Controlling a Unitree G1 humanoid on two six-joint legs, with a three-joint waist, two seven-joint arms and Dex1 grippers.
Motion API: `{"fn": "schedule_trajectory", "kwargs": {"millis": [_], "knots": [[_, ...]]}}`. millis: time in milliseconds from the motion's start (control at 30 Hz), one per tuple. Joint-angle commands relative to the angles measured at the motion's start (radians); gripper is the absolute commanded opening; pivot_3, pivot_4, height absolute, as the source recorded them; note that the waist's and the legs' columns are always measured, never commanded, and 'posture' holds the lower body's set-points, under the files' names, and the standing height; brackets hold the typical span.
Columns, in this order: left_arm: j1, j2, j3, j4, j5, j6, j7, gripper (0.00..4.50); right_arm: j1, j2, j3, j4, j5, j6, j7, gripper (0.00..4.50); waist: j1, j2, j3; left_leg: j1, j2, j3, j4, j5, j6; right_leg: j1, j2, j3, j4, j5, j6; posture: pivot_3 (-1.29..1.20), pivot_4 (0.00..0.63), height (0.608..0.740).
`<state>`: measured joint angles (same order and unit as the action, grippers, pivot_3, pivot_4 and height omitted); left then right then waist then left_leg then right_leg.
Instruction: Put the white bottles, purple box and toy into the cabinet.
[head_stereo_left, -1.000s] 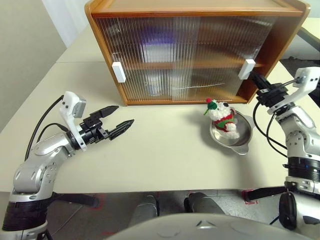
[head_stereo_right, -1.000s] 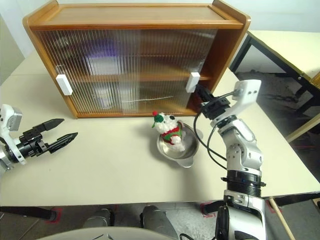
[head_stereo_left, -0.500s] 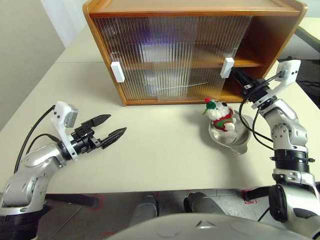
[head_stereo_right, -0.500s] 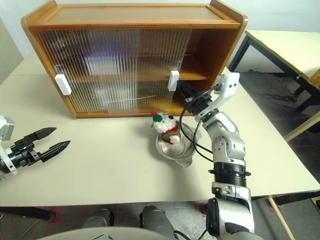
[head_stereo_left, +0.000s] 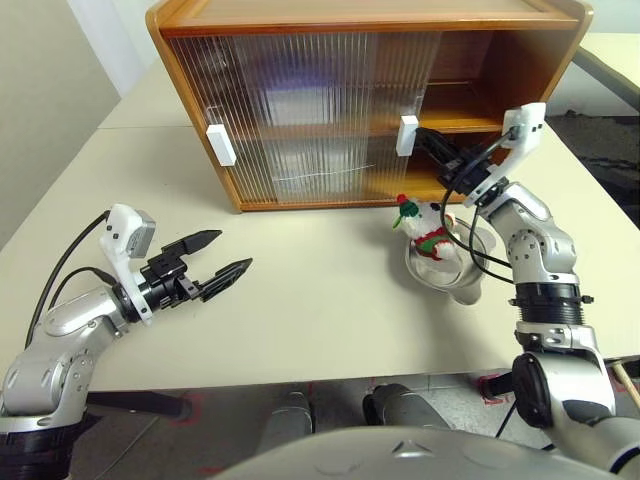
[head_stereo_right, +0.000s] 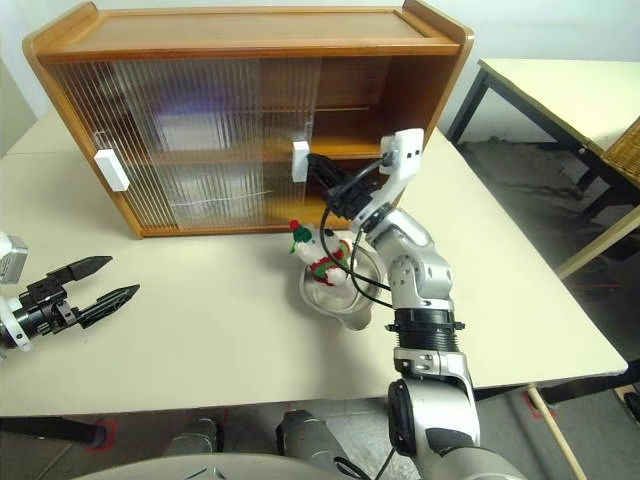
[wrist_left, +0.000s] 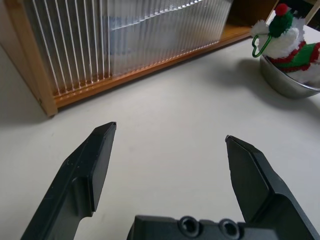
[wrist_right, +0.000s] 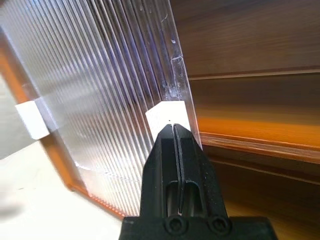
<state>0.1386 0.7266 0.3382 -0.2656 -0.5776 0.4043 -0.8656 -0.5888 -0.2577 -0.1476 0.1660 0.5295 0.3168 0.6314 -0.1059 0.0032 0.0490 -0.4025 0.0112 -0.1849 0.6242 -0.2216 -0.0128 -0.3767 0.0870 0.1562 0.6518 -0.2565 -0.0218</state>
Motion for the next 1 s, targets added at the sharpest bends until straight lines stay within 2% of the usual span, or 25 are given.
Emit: {"fn": "schedule_trajectory", "kwargs": {"millis": [33,700,900,1000], "knots": [[0.012,0.001,0.004,-0.010,0.006,0.001,0.001,4.50,-0.019,0.022,0.031,-0.010,-0.005,0.008,0.012,0.03,0.001,0.000,0.000,0.000,0.001,0.000,0.000,0.000,0.000,0.000,0.002,0.000,0.000,0.000,-0.001,-0.10,0.080,0.740],[-0.066,0.004,-0.039,0.000,0.010,0.028,0.017,4.50,-0.056,0.073,0.049,0.004,-0.023,-0.009,0.007,0.03,0.004,0.000,0.000,-0.001,0.005,-0.001,0.000,-0.001,-0.001,-0.002,0.005,-0.001,0.000,0.002,-0.005,-0.13,0.076,0.740],[-0.082,0.007,-0.046,-0.002,0.007,0.039,0.010,4.50,-0.055,0.016,0.025,-0.001,-0.029,0.010,0.004,0.03,0.004,0.000,0.000,-0.001,0.005,-0.001,0.000,-0.001,-0.001,-0.001,0.005,-0.001,0.000,0.002,-0.004,-0.15,0.085,0.740],[-0.095,-0.001,-0.052,-0.004,0.002,0.042,0.014,4.50,-0.041,-0.051,0.013,0.002,-0.019,0.035,0.034,0.59,0.009,0.000,0.000,-0.001,0.005,-0.001,0.000,-0.001,-0.001,-0.001,0.004,-0.001,-0.001,0.001,-0.004,-0.15,0.085,0.740]]}}
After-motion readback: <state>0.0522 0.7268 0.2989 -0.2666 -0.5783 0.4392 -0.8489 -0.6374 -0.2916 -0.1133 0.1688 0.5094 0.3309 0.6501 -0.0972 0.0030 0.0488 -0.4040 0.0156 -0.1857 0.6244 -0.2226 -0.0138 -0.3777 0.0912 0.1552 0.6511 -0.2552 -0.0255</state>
